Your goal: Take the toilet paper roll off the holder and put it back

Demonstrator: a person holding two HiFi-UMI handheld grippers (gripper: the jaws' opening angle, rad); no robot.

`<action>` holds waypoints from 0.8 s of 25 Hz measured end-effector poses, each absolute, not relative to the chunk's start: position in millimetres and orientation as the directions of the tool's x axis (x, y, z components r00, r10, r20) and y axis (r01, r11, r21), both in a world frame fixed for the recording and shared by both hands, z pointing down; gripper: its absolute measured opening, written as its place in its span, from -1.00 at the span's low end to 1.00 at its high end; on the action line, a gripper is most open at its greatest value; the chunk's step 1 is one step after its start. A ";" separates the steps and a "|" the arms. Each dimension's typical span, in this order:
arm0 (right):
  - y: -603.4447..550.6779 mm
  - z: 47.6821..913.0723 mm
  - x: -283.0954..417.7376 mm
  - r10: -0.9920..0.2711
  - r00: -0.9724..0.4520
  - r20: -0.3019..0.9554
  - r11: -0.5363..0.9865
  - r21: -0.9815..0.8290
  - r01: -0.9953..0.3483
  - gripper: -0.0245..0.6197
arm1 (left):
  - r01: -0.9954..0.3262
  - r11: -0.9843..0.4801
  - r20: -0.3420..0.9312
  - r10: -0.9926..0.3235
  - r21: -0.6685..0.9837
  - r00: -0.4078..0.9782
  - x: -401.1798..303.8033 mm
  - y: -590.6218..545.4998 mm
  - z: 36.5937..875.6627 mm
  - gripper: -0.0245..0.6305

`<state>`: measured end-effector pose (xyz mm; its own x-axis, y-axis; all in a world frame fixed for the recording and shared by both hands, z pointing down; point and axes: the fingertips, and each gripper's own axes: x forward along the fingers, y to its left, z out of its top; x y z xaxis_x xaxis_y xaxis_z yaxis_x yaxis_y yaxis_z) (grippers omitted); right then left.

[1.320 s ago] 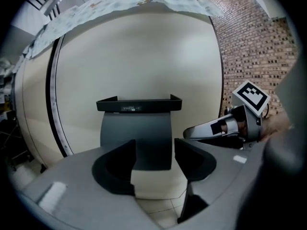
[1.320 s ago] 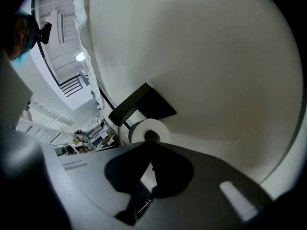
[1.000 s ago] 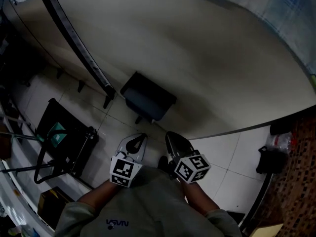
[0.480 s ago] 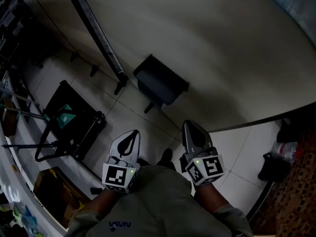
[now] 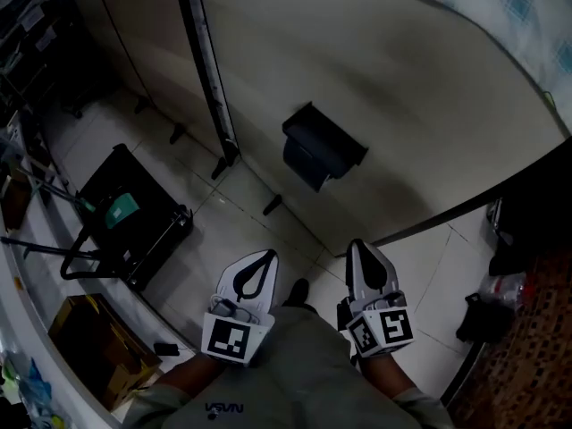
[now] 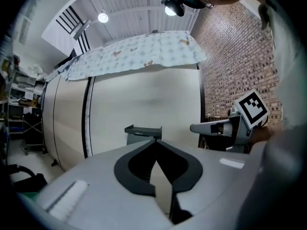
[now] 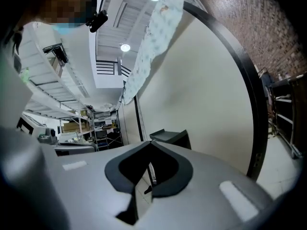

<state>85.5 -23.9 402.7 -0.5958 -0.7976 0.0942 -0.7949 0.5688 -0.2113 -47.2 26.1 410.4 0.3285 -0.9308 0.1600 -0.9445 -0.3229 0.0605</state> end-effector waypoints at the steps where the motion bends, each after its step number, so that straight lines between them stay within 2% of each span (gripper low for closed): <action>1: -12.7 399.6 80.8 -0.800 -0.593 0.090 0.569 -0.198 -0.798 -0.92 | -0.945 -0.320 0.162 -0.931 0.068 0.327 -51.8 36.9 412.8 -0.90; 9: 83.1 395.1 51.9 -0.816 -0.569 0.103 0.553 -0.150 -0.820 -0.92 | -0.933 -0.343 0.116 -0.928 0.105 0.354 -71.0 120.7 414.5 -0.90; 16: 150.0 399.7 54.7 -0.836 -0.532 0.134 0.518 -0.122 -0.846 -0.92 | -0.909 -0.382 0.094 -0.912 0.166 0.400 -67.0 168.1 417.7 -0.90; 20: 169.0 401.4 64.5 -0.843 -0.521 0.133 0.512 -0.102 -0.853 -0.92 | -0.907 -0.398 0.075 -0.909 0.140 0.410 -54.8 182.8 415.2 -0.90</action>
<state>64.5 169.0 401.4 -0.5212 -0.8431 0.1325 -0.8533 0.5115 -0.1015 -54.8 182.8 415.2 0.4102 -0.9089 0.0746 -0.9068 -0.3978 0.1399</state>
